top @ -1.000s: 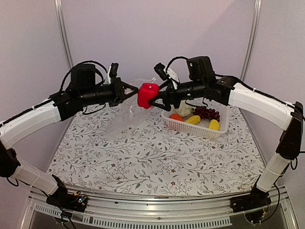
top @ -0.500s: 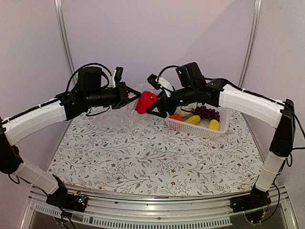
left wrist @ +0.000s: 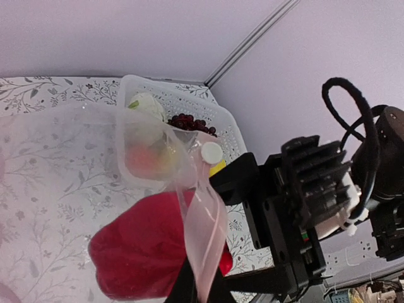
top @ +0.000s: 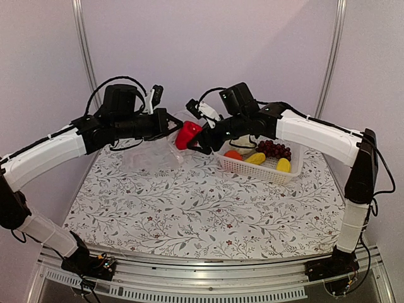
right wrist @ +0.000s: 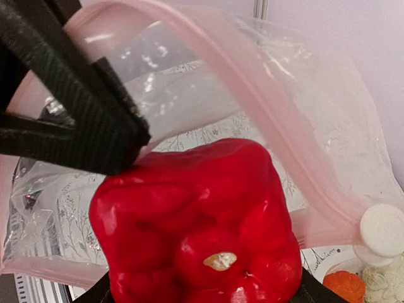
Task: Place the food in the zip-top bag and seal the zipper
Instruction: Place the fake vegetable in the zipper food storage bag, then adjust the zipper food storage bag at the center of the board.
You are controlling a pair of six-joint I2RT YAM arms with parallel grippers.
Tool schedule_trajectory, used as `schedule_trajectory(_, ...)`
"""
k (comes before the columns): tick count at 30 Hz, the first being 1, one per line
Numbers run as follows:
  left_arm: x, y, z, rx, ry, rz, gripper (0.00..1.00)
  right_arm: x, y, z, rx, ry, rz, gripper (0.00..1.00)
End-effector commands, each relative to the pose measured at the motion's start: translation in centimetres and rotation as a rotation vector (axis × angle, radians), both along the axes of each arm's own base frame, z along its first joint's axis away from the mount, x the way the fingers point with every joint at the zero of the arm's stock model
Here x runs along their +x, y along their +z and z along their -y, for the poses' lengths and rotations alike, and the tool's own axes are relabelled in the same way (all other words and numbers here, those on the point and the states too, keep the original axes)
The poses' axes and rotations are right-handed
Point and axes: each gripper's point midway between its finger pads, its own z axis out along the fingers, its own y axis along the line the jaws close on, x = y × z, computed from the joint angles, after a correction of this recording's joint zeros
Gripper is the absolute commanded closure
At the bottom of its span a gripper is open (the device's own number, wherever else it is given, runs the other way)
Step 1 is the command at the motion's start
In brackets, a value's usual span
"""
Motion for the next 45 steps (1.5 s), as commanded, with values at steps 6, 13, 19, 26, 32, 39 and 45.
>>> schedule_trajectory(6,-0.8,-2.0,0.5,0.094,-0.016,-0.001,0.97,1.1,1.0,-0.1,-0.006,-0.057,0.010,0.15)
schedule_trajectory(13,0.6,-3.7,0.5,0.124,0.017,0.005,0.98,-3.0,3.1,2.1,0.020,0.081,0.072,0.10)
schedule_trajectory(19,1.7,-5.3,0.9,0.156,0.021,0.010,0.98,-2.3,3.6,5.6,0.025,-0.007,0.120,0.19)
schedule_trajectory(26,2.1,-5.7,1.8,0.171,-0.011,0.015,0.96,1.0,1.7,6.6,0.067,-0.147,-0.031,0.40)
schedule_trajectory(32,1.6,-5.3,2.5,0.184,-0.047,0.028,0.94,1.9,0.3,5.2,0.101,-0.120,-0.155,0.42)
schedule_trajectory(39,1.1,-5.3,3.4,0.222,-0.088,0.037,0.93,2.1,-1.2,4.0,0.134,-0.069,-0.301,0.69)
schedule_trajectory(45,1.2,-6.1,3.2,0.313,-0.058,0.023,0.80,1.8,-0.9,4.5,0.161,-0.038,-0.359,1.00)
